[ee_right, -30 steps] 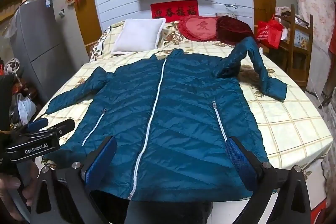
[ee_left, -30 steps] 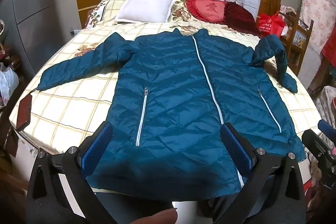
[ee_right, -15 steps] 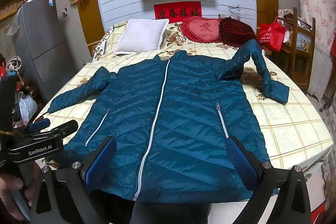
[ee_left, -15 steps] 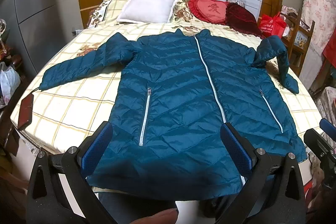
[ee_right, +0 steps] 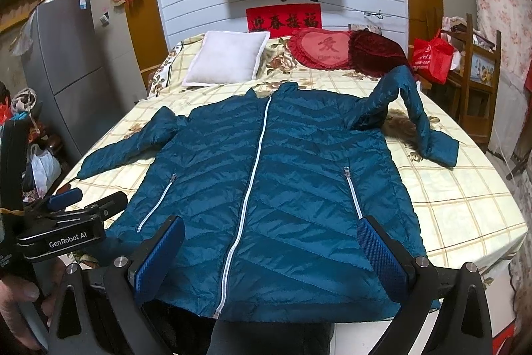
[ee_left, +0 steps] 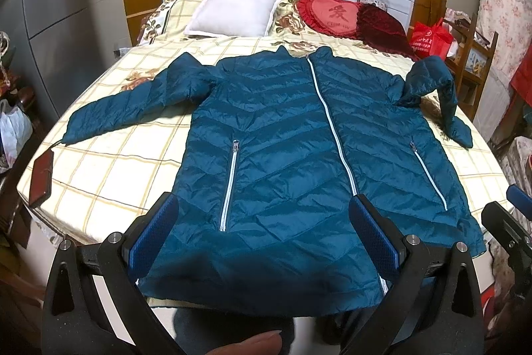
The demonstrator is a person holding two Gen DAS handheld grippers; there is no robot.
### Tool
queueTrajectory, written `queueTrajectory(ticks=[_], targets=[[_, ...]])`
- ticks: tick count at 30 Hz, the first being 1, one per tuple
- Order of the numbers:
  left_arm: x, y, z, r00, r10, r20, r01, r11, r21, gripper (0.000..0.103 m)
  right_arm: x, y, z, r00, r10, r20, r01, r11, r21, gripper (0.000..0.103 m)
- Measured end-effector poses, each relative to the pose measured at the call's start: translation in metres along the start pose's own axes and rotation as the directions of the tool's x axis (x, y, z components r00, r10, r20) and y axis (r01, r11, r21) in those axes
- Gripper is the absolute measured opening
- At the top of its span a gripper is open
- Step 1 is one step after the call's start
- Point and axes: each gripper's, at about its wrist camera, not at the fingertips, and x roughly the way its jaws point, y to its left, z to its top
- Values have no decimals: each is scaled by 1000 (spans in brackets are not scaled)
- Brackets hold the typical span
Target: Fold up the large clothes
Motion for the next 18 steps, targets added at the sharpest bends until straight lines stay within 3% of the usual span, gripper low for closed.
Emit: queueTrajectory(ticks=[18], targets=[[8,-11,5,1000,-10,-17,10,1000,6,103,3,-13,-1,1000,-17,-5,17,1000,18,103]])
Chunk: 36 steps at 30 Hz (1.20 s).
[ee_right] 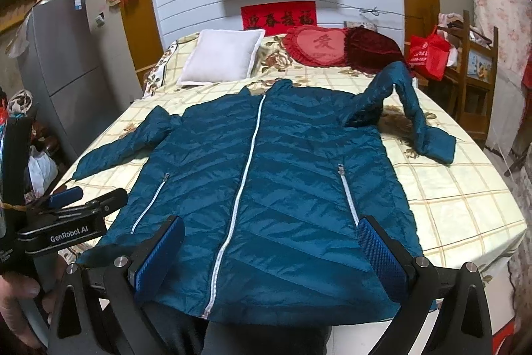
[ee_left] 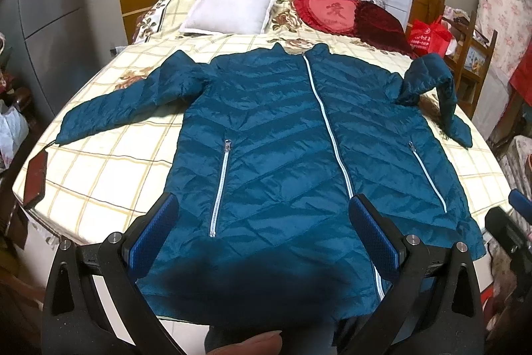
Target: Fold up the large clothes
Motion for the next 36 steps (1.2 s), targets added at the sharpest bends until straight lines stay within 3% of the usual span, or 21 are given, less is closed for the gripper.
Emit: queueTrajectory(ticks=[17,21,26,36], targets=[[-2,0,1,1000,4,4,-4,1000,2,103,-5,1,0,999,-32,25,33,999,-23,103],[13,-3,4,1000,-1,-18,1,1000,-1,103,10,-5,0,999,-40,-19,40,999,-13,103],[30,-12,5,999,-10,-42,11,1000,13,103,14,-14,1,999,-44,7,44,999,20,103],[63,-17,4,995,-28,-91,29,1000,9,103,44,-19,4,996,-66,-54,67,998,22,103]])
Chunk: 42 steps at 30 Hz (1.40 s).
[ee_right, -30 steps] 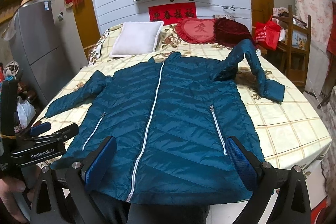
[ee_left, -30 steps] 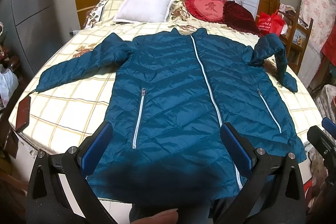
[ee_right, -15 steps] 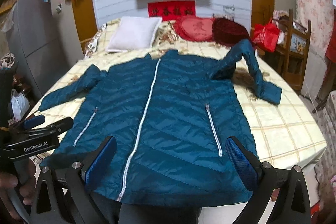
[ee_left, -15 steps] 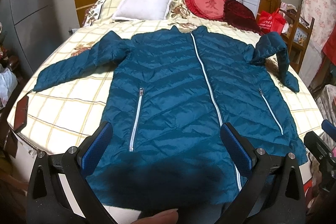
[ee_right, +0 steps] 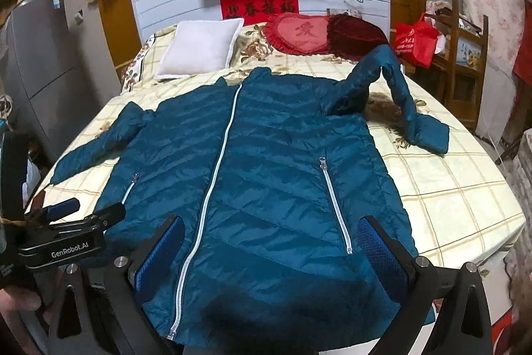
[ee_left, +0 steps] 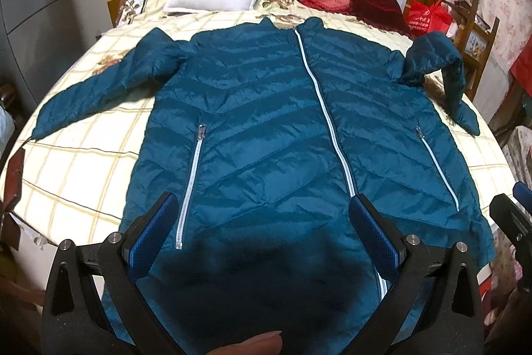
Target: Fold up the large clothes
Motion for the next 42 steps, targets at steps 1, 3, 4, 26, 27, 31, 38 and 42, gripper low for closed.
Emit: queueTrajectory(ticks=[1,3,4,26,27,31,38,42], targets=[[4,0,0,1000,-1,-6,1,1000,0,103,2,0,0,1000,-1,-3,1,1000,-2,103],[9,0,-1,1000,-3,-14,3,1000,0,103,6,0,-1,1000,-2,-11,2,1000,-4,103],[11,-1,-2,1000,-4,-19,4,1000,0,103,7,-1,-2,1000,-5,-11,5,1000,-3,103],[122,46,101,996,57,-74,-62,996,-70,103,140,8,79,995,-100,12,98,992,79,103],[137,47,100,995,46,-89,-53,996,-75,103,153,8,78,995,-99,0,99,990,97,103],[172,50,86,986,71,-150,-83,994,-77,103,188,20,60,992,-119,-48,121,992,42,103],[182,48,75,990,74,-120,-83,994,-68,103,205,23,53,986,-113,-121,115,993,7,103],[180,49,72,993,71,-90,-78,994,-81,103,218,17,47,974,-116,-193,122,992,21,103]])
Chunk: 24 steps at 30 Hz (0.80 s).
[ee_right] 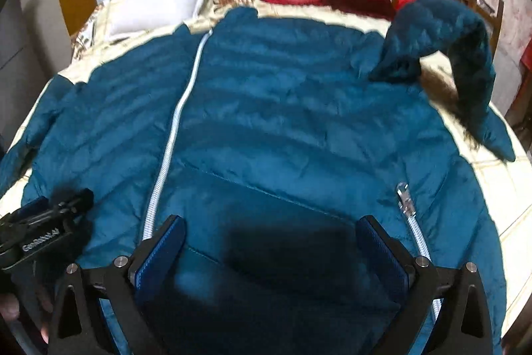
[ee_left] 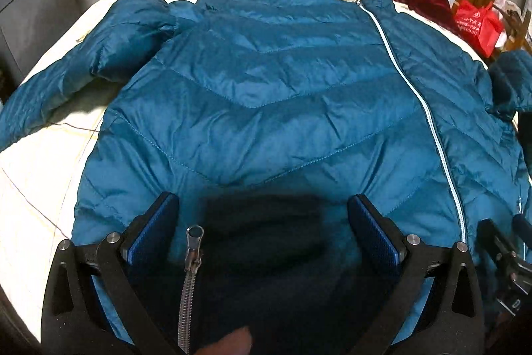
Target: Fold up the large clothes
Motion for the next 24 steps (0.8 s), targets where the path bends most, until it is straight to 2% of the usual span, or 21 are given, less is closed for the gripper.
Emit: queueTrajectory(ticks=[10,14,24], targets=[[0,-1,-1,1000,5,12,-5,1000,3,103,10,7,-9,999,-46,-25,45,998,-41,103],[0,-4,0,1000,22,11,-23,1000,17,103,12,6,-9,999,-43,-26,42,998,-37,103],[1,-4,0,1000,13,7,-13,1000,13,103,12,7,-9,999,-45,-24,44,998,-39,103]])
